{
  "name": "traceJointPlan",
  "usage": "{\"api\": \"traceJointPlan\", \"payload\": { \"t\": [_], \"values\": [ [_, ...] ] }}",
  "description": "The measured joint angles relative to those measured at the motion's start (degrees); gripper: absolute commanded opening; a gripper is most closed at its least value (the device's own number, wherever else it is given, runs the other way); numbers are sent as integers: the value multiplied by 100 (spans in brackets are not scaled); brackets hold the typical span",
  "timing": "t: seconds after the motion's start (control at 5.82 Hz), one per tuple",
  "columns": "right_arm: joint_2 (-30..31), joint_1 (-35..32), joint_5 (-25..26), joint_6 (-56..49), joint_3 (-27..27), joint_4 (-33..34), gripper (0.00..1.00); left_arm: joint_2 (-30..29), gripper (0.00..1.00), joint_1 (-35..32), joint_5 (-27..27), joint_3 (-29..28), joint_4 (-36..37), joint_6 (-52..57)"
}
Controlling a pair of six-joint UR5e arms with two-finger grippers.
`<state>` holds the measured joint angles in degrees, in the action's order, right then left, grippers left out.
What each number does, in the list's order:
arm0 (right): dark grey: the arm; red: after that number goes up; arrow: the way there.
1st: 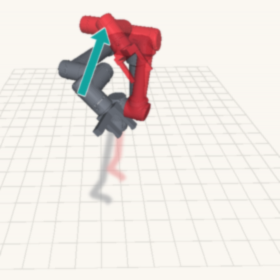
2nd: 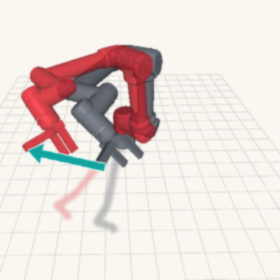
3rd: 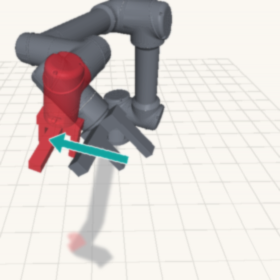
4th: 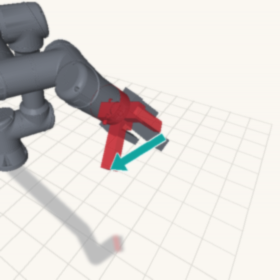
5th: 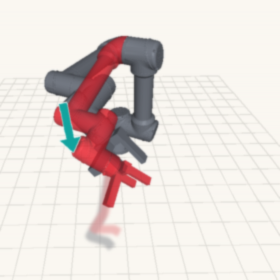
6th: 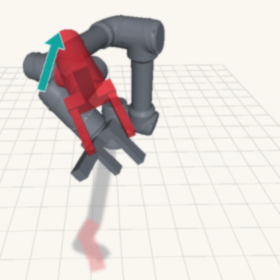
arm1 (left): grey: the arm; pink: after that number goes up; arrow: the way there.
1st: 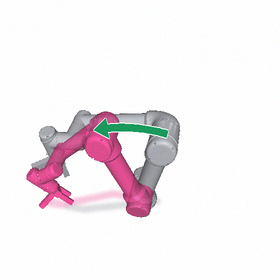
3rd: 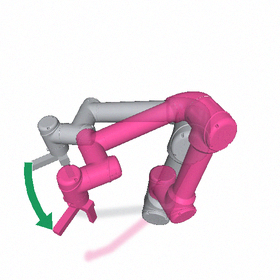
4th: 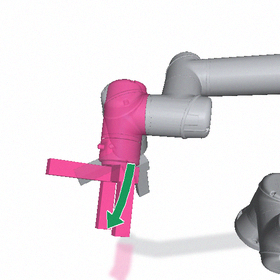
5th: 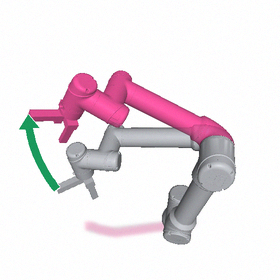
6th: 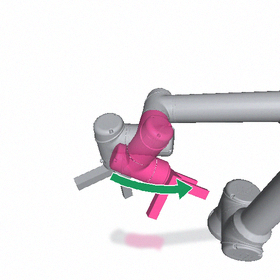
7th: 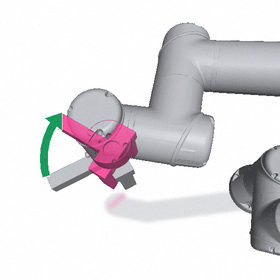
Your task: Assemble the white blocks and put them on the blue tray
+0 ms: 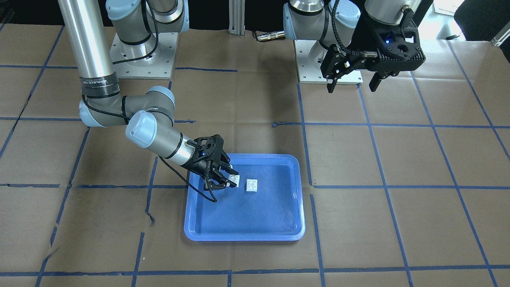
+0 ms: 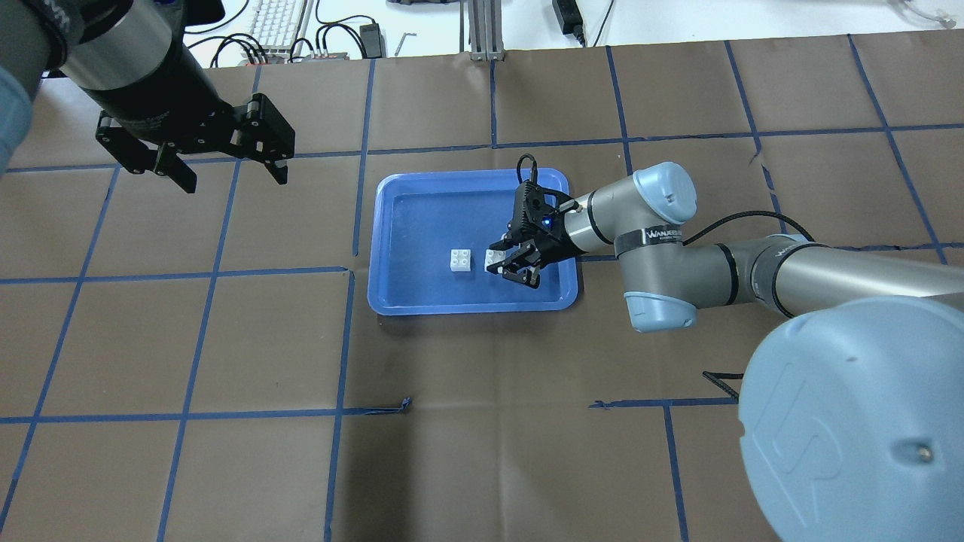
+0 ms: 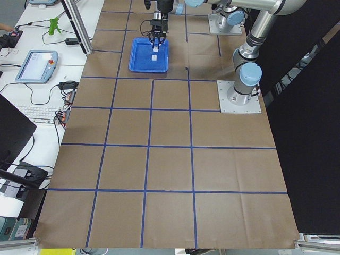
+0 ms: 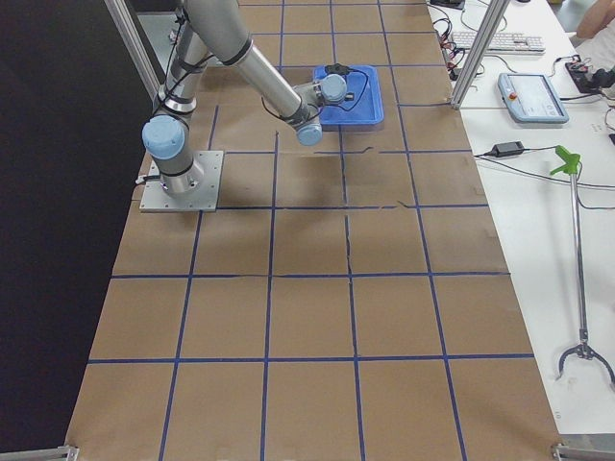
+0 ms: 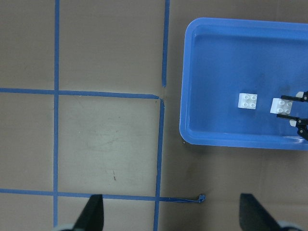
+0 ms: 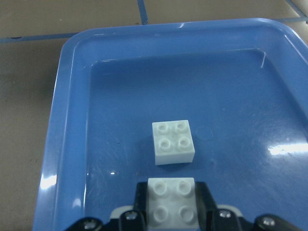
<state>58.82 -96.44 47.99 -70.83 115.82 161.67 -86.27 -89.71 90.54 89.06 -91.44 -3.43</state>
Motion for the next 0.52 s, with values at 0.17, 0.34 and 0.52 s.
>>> {"api": "traceJointPlan", "payload": {
  "t": [0.17,0.34,0.52],
  "values": [
    [-35,-69,32,74,-16,59,29,7,99,4,5,3,0,0],
    [-46,-96,64,97,-28,105,29,11,99,6,7,6,-3,-3],
    [-51,-110,74,102,-37,156,29,13,99,6,7,6,-2,-7]
  ]
}}
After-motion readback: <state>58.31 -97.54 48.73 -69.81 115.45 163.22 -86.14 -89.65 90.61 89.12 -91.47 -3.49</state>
